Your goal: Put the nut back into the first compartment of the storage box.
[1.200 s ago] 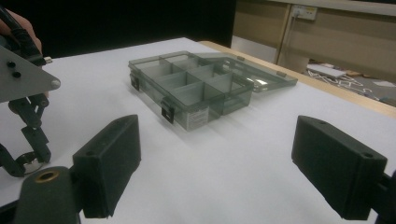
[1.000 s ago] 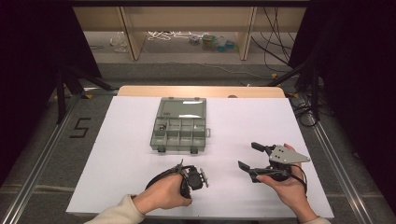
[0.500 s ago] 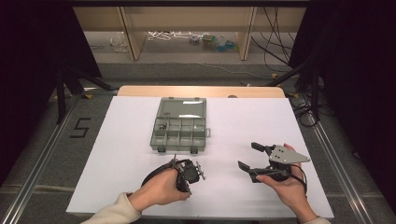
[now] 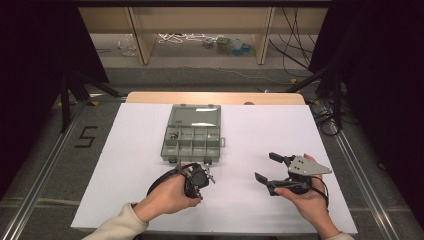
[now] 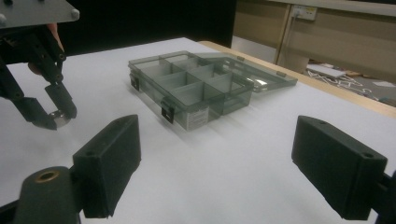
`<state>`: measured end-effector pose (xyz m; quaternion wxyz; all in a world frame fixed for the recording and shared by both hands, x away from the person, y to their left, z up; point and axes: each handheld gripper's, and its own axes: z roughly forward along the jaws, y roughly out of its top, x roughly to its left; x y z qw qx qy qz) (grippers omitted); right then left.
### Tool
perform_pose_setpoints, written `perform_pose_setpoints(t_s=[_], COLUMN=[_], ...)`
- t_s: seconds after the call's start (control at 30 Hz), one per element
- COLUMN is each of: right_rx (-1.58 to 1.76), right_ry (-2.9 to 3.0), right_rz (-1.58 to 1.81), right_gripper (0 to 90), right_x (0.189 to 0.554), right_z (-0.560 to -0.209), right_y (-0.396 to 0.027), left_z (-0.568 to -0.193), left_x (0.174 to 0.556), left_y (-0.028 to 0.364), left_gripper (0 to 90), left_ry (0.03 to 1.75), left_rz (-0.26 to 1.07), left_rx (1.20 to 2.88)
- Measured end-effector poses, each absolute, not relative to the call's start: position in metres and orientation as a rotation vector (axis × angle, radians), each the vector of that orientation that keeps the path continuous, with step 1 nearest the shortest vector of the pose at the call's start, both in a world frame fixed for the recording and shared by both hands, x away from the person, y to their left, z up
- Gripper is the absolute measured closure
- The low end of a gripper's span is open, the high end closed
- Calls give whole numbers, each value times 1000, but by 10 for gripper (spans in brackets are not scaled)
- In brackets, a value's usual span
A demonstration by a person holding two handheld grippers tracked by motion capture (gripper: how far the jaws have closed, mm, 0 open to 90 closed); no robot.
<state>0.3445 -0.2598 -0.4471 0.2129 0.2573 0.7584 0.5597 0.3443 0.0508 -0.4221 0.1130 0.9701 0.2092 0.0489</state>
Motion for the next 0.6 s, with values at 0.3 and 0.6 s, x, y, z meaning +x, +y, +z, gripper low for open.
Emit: perform_pose_setpoints(t_s=[0.3,0.6], right_rx=[713,716], right_ry=[2102,2100], right_rz=[1557,1552], right_gripper=[165,165], right_x=[345,344], right_z=[-447,-447], right_y=[-260,-260], left_z=[-412,-408], left_x=[351,361], left_y=[57,66], left_gripper=[702,702], left_ry=[688,751], left_rz=[185,215], left_rx=[2764,2736])
